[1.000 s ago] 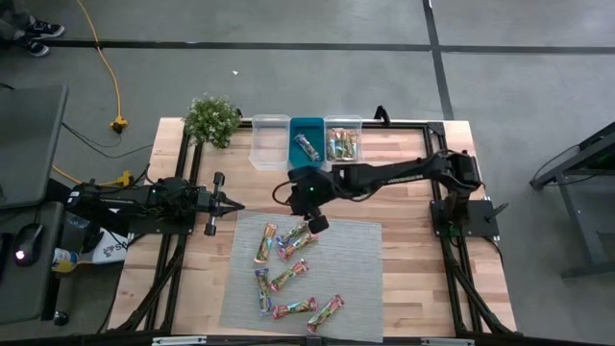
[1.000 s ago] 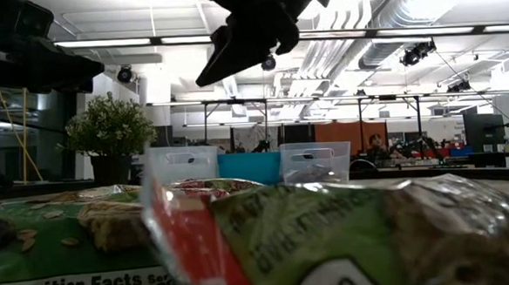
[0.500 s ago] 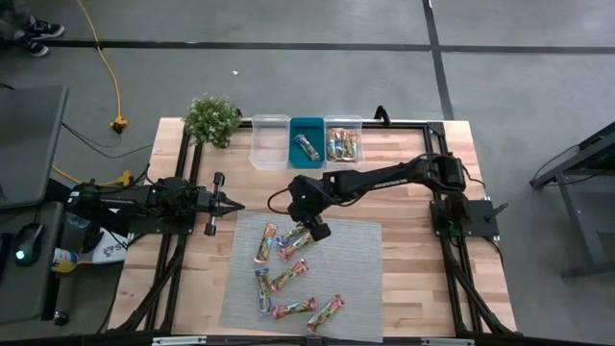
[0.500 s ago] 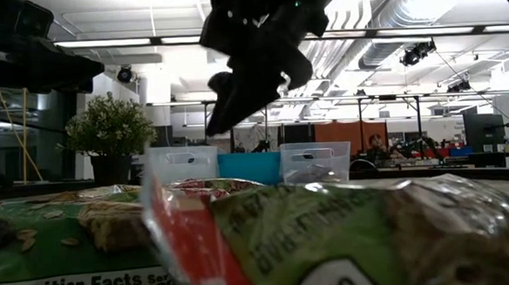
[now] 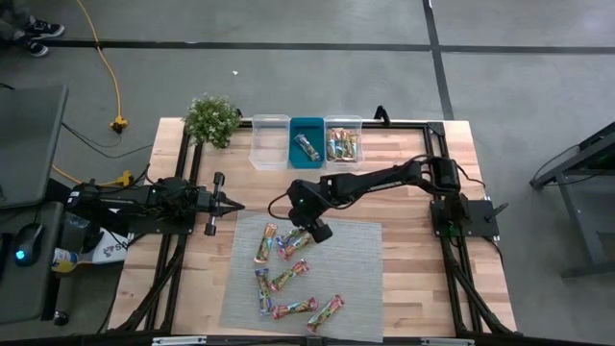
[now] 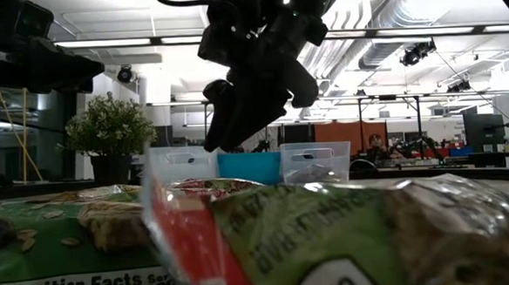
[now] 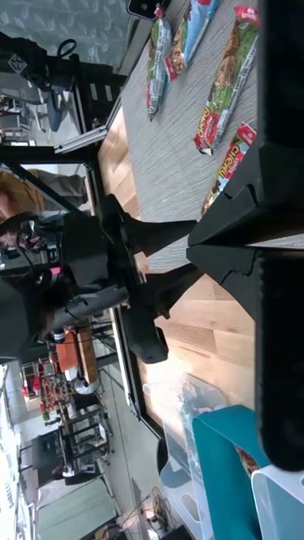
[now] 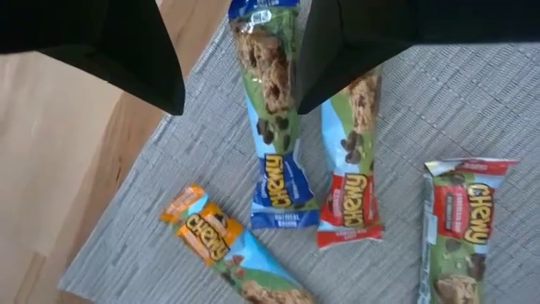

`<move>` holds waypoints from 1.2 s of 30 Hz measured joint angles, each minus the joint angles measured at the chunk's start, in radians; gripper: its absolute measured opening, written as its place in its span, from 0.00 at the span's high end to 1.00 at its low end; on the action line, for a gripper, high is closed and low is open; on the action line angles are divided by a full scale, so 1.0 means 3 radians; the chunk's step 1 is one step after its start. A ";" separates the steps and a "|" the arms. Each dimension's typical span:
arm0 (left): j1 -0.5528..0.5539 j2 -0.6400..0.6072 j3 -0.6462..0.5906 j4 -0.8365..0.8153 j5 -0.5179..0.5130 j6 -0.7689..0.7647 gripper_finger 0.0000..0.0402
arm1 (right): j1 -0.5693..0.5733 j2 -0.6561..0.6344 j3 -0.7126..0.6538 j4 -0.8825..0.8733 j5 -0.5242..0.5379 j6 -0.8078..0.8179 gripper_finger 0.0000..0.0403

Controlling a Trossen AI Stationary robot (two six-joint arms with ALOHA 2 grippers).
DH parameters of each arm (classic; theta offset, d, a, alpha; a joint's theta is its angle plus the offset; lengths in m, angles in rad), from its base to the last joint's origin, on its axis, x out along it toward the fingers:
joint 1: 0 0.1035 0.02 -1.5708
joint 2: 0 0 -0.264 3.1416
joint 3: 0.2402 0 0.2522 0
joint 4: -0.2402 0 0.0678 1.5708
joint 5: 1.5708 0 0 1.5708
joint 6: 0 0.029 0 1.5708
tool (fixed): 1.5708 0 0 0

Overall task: Pick and place Granola Bars by type
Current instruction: Put the blue granola bar into the blue bin

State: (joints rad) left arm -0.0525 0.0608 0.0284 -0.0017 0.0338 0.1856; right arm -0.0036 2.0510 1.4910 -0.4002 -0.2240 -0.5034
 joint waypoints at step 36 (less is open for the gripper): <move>0.0000 0.0001 0.0001 0.0000 0.0000 0.0000 1.00 | 0.0084 0.0383 0.0000 0.0053 0.0085 -0.0065 0.53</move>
State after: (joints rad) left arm -0.0525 0.0612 0.0287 -0.0017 0.0339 0.1856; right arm 0.0216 2.1658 1.4910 -0.3843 -0.1986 -0.5228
